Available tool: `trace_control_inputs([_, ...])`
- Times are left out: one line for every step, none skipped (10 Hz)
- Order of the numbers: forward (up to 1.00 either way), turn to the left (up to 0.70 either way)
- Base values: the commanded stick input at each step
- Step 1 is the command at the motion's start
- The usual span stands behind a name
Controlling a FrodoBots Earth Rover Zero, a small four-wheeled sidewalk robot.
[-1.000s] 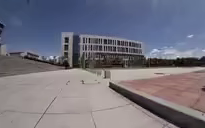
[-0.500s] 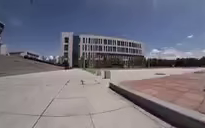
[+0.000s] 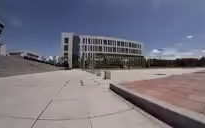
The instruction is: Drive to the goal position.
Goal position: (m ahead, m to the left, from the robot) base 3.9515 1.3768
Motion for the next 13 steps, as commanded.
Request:
trace_control_inputs([0.35,0.0])
trace_control_inputs([0.49,0.0])
trace_control_inputs([0.16,0.0])
trace_control_inputs([0.07,0.01])
trace_control_inputs([0.03,0.01])
trace_control_inputs([0.0,0.01])
trace_control_inputs([0.06,0.01])
trace_control_inputs([0.07,0.02])
trace_control_inputs([0.02,0.02])
trace_control_inputs([-0.11,0.0])
trace_control_inputs([-0.34,0.0])
trace_control_inputs([-0.47,0.02])
trace_control_inputs([-0.54,0.01])
